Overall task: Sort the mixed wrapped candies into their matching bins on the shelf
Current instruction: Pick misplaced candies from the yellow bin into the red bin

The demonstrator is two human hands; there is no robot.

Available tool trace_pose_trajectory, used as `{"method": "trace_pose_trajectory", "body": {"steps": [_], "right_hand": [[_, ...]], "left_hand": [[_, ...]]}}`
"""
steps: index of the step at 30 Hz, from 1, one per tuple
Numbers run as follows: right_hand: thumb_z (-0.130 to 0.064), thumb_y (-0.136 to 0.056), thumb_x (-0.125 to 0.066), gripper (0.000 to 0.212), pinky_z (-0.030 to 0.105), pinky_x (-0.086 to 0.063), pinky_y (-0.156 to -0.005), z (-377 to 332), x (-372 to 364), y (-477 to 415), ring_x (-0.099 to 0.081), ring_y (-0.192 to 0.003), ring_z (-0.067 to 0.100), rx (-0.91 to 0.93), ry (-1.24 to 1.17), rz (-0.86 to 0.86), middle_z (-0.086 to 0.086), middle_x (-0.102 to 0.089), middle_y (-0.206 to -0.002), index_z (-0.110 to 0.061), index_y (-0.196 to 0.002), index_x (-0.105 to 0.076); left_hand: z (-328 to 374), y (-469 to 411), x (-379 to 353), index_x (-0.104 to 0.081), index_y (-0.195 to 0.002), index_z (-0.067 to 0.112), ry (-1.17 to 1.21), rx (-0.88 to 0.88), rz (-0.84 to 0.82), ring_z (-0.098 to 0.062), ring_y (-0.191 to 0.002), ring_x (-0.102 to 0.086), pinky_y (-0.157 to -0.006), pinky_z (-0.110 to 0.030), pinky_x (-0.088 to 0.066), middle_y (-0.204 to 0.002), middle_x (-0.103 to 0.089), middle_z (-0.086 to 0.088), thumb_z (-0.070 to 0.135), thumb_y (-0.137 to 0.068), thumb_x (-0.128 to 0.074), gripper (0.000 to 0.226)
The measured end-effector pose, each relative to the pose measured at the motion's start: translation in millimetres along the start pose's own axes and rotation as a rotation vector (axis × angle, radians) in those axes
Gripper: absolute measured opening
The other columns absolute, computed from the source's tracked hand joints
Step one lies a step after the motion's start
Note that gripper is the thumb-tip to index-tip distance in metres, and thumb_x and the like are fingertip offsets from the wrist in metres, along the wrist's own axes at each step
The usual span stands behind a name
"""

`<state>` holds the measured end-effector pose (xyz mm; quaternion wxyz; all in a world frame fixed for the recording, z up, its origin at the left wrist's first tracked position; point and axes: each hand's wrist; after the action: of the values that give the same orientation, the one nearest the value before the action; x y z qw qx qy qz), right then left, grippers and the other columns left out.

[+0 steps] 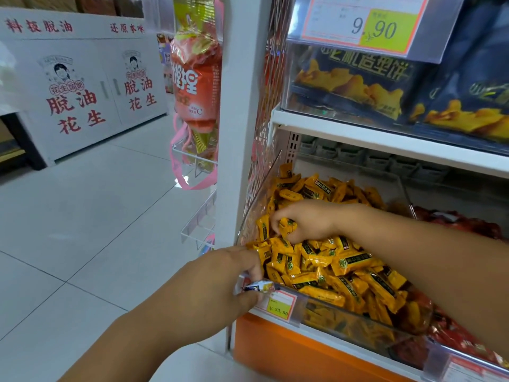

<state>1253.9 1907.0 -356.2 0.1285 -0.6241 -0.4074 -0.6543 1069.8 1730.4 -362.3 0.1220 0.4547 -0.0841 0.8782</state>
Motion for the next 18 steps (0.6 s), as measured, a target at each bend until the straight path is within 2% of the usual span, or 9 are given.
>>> {"method": "trace_pose_trajectory", "body": {"steps": [3, 5, 6, 8, 10, 13, 18], "right_hand": [[-0.027, -0.086, -0.068, 0.021, 0.029, -0.038, -0.056, 9.3, 11.2, 19.4, -0.048, -0.066, 0.013, -0.013, -0.098, 0.055, -0.004, -0.053, -0.078, -0.036, -0.101, -0.057], [-0.025, -0.085, -0.069, 0.021, 0.033, -0.046, -0.067, 18.7, 19.4, 34.1, -0.054, -0.075, 0.016, -0.011, -0.203, 0.112, -0.001, -0.06, -0.093, -0.038, -0.097, -0.057], [-0.022, -0.085, -0.07, 0.021, 0.031, -0.046, -0.07, 23.2, 23.2, 41.6, -0.054, -0.077, 0.014, -0.014, -0.255, 0.15, -0.001, -0.06, -0.099, -0.034, -0.098, -0.058], [-0.015, -0.084, -0.072, 0.022, 0.018, -0.043, -0.065, 30.2, 29.1, 56.7, -0.052, -0.074, 0.007, -0.013, -0.364, 0.239, -0.002, -0.059, -0.1, -0.029, -0.097, -0.06], [-0.014, -0.083, -0.073, 0.026, 0.015, -0.044, -0.066, 35.8, 33.6, 70.2, -0.055, -0.08, 0.009, -0.005, -0.45, 0.314, 0.0, -0.06, -0.107, -0.032, -0.094, -0.059], [-0.011, -0.082, -0.073, 0.033, 0.017, -0.047, -0.08, 43.3, 34.1, 86.3, -0.059, -0.103, 0.021, -0.015, -0.552, 0.327, -0.002, -0.058, -0.119, -0.033, -0.102, -0.06], [-0.004, -0.08, -0.074, 0.058, 0.004, -0.04, -0.086, 56.1, 30.8, 104.0, -0.051, -0.118, 0.011, -0.069, -0.557, 0.316, -0.008, -0.051, -0.133, -0.035, -0.124, -0.053]], "left_hand": [[1.9, -1.3, -0.2, -0.056, -0.085, 0.034, -0.013, -0.005, 0.002, 0.009, -0.094, -0.05, -0.072, -0.012, -0.042, -0.094, -0.056, 0.023, 0.035, -0.087, -0.065, 0.009], [3.7, -1.5, 0.3, -0.056, -0.085, 0.033, -0.024, -0.008, 0.003, 0.007, -0.093, -0.05, -0.066, -0.01, -0.037, -0.093, -0.056, 0.021, 0.034, -0.087, -0.065, 0.009], [4.5, -1.7, 0.5, -0.057, -0.085, 0.032, -0.031, -0.012, 0.007, 0.006, -0.094, -0.05, -0.066, -0.01, -0.037, -0.092, -0.056, 0.02, 0.033, -0.087, -0.065, 0.008], [6.7, -2.1, 0.1, -0.058, -0.086, 0.031, -0.046, -0.017, 0.021, 0.005, -0.094, -0.051, -0.068, -0.011, -0.04, -0.091, -0.057, 0.02, 0.034, -0.088, -0.064, 0.008], [9.4, -3.2, -1.4, -0.057, -0.087, 0.032, -0.074, -0.015, 0.042, 0.004, -0.092, -0.053, -0.073, -0.014, -0.044, -0.091, -0.059, 0.02, 0.036, -0.088, -0.064, 0.008], [17.3, -6.6, -5.6, -0.054, -0.089, 0.035, -0.113, -0.02, 0.072, -0.002, -0.088, -0.055, -0.077, -0.025, -0.048, -0.092, -0.06, 0.016, 0.039, -0.088, -0.062, 0.01], [33.6, -13.9, -17.6, -0.05, -0.091, 0.034, -0.059, -0.01, 0.124, -0.004, -0.08, -0.057, -0.072, -0.03, -0.05, -0.087, -0.062, 0.014, 0.042, -0.09, -0.059, 0.012]]}}
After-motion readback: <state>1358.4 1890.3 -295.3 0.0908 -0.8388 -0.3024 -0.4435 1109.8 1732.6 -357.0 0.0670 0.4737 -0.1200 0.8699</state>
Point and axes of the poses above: each hand's wrist, its own y-axis away from the middle knuckle, its own x-axis out of the back of the hand, z = x × y
